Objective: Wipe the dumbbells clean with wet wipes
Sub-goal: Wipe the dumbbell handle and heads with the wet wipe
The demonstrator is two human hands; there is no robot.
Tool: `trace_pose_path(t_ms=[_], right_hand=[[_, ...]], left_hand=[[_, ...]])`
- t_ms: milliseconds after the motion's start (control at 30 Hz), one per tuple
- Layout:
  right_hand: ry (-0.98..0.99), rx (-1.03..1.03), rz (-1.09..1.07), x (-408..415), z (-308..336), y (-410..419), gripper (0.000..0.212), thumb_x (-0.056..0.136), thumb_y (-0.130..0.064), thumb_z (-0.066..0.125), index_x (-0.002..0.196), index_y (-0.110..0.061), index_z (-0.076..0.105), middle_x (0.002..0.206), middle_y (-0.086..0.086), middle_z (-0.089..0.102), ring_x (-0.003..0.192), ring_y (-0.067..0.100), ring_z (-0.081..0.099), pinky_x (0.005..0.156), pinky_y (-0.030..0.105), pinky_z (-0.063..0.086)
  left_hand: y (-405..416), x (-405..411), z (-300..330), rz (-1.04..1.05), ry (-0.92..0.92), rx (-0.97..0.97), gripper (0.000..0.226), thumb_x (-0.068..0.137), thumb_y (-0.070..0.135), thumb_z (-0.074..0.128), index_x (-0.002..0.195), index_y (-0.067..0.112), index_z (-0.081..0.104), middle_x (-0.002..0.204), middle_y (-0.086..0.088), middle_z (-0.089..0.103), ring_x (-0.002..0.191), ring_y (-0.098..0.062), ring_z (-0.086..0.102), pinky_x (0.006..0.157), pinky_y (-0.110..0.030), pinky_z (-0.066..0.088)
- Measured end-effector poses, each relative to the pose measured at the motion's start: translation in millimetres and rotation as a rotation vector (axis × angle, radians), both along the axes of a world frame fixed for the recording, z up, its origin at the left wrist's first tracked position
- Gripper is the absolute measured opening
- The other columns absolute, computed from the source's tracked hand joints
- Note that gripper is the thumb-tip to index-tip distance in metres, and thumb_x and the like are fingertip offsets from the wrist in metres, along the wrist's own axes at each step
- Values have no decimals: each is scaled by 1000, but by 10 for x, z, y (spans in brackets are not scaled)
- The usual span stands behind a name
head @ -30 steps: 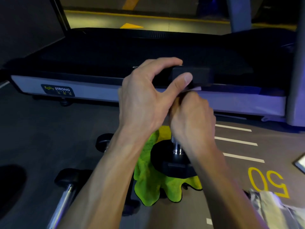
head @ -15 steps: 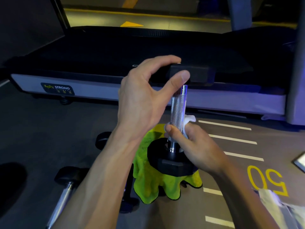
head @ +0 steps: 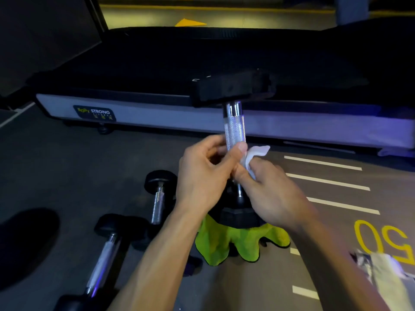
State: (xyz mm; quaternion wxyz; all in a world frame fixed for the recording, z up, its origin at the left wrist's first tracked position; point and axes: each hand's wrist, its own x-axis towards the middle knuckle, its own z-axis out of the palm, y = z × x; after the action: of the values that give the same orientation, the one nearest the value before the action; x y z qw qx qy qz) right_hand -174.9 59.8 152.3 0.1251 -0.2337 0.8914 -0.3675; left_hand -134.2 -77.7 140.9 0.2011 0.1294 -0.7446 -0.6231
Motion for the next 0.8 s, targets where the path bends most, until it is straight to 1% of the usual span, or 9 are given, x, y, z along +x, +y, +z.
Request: trace_pose_path(t_ms=[67,167,267,367,433,500,567,633,800], right_hand=[[12,-64,10,42,-34,22,47,105,-51,43,81,-12,54,70,-3,59,69,20,54,60,32,39],[16,-244,-7,168,-85,45,56,110,-49,40,76,-6,50,65,2,49,66,21,45,65,42,41],[-30,-385,-70,307,-123,49,59,103,-52,40,78,0,53,68,9,52,68,28,46,67,49,43],[-193,-502,-157,406,-161,79,66,97,-57,44,92,7,61,88,28,63,76,38,55,75,53,50],[-257,-598,-191,480,-172,102,62,98,-52,51,93,10,59,90,32,57,74,30,53,71,40,48],[-268,-664,-268,590,-140,133,46,106,-34,57,78,3,56,80,19,51,66,7,51,62,19,42],[-255,-738,-294,694,-107,152,29,107,-23,56,81,-14,67,87,-2,64,72,-4,60,63,6,42],[-241,-772,-266,799,-113,182,20,100,-32,59,87,-24,73,100,-4,70,87,-3,65,71,6,44],[-237,-641,-265,1177,-223,203,41,86,-45,54,57,-21,37,54,-14,32,53,3,36,52,13,32]], left_hand=[[-6,45,-16,-16,-15,32,20,90,48,77,98,30,80,85,3,79,74,-12,75,77,-40,62],[-13,94,-47,-14,-6,48,31,87,58,70,100,32,79,91,-2,80,87,-28,77,85,-53,62],[-6,135,-79,-23,2,86,29,94,49,67,103,24,79,93,-5,81,92,-33,77,89,-59,60],[29,212,-70,-7,15,139,24,103,34,65,107,14,77,97,-5,81,94,-25,78,92,-50,61],[38,290,-59,15,14,180,23,106,25,62,107,6,75,99,-6,81,92,-17,77,88,-35,62],[31,387,-65,42,3,233,23,106,24,60,105,6,75,100,-6,82,89,-14,76,85,-33,62],[6,512,-70,78,12,310,22,105,28,62,107,10,75,101,-9,81,92,-19,76,91,-44,62],[-73,680,-71,109,29,360,24,100,35,64,106,14,74,102,-9,81,97,-22,76,95,-46,60],[-463,1277,-154,176,-64,323,32,95,43,62,106,16,74,94,-7,80,88,-17,75,75,-31,63]])
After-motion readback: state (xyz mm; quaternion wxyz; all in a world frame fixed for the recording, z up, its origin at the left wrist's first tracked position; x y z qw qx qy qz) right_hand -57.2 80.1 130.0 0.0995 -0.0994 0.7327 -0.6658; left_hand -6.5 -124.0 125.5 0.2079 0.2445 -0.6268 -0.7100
